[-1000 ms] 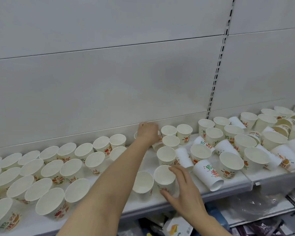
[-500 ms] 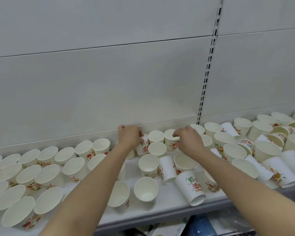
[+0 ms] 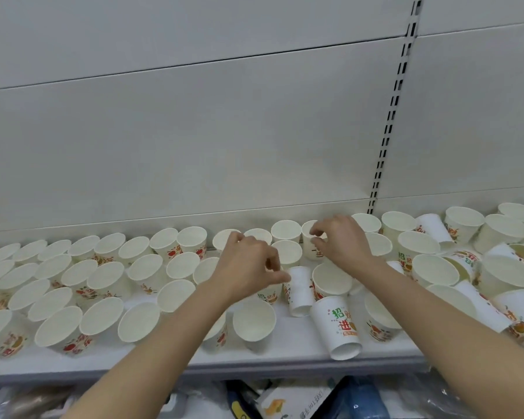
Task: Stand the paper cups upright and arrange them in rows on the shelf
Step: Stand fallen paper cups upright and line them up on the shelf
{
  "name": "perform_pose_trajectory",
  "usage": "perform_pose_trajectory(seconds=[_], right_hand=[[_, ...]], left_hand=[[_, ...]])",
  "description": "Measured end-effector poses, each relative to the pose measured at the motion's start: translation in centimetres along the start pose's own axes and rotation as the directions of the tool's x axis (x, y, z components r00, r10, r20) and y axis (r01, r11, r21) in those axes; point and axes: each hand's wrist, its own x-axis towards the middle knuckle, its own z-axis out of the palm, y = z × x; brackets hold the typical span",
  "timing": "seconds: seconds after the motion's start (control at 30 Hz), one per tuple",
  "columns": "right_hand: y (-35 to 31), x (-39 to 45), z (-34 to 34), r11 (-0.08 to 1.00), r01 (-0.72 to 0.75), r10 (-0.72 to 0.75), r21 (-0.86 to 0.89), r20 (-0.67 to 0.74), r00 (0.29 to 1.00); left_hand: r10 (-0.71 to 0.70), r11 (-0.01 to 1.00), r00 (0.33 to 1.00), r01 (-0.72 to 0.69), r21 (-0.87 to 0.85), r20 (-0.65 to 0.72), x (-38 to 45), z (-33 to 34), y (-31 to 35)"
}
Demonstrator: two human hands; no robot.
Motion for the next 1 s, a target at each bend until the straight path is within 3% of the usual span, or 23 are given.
perform_pose_trajectory(seconds=[0.07, 0.13, 0.3, 0.47, 0.57, 0.63, 0.77, 0.87, 1.0], right_hand=[[-0.5, -1.0, -0.7, 0.995, -0.016, 0.016, 0.101, 0.001, 1.0], [-0.8, -1.9, -0.9, 0.988, -0.052, 0.034, 0.143, 0.122, 0.992], [-1.8, -2.2, -0.7, 0.997, -0.078, 0.078, -0.016, 0.4, 0.913], [-2.5, -2.3, 0.0, 0.991, -0.124, 0.13, -0.045, 0.474, 0.871], [-2.4, -2.7, -1.3, 0.989, -0.148, 0.146, -0.029, 0.423, 0.894], [-2.1, -3.8, -2.7, 0.989, -0.145, 0.148, -0.032, 0.301, 0.942], [-1.5, -7.5, -4.6, 0.993, -0.116, 0.115, -0.001, 0.055, 0.992], [-1.4, -9.9, -4.2, 0.994, -0.11, 0.109, 0.025, 0.054, 0.993], [-2.3, -10.8, -3.1, 0.997, -0.08, 0.08, -0.024, 0.037, 0.996]], left_hand=[[0.003, 0.992, 0.995, -0.015, 0.128, 0.095, -1.0, 0.3, 0.6], [-0.011, 0.972, 0.99, -0.023, 0.233, 0.141, -1.3, 0.5, 0.6], [-0.07, 0.878, 0.986, -0.01, 0.479, 0.149, -1.3, 0.4, -0.7], [-0.007, 0.945, 0.996, -0.023, 0.326, 0.09, -0.8, -0.1, -0.3], [0.144, 0.957, 0.985, -0.164, 0.24, 0.099, 0.8, 0.5, 2.3], [0.169, 0.947, 0.974, -0.203, 0.247, 0.151, 1.9, 1.4, 3.8], [0.082, 0.931, 0.967, -0.161, 0.327, 0.243, 3.1, 2.8, 5.0], [0.036, 0.95, 0.968, -0.11, 0.291, 0.25, 3.3, 3.1, 5.1], [0.0, 0.982, 0.99, -0.027, 0.189, 0.143, 2.9, 2.3, 4.7]])
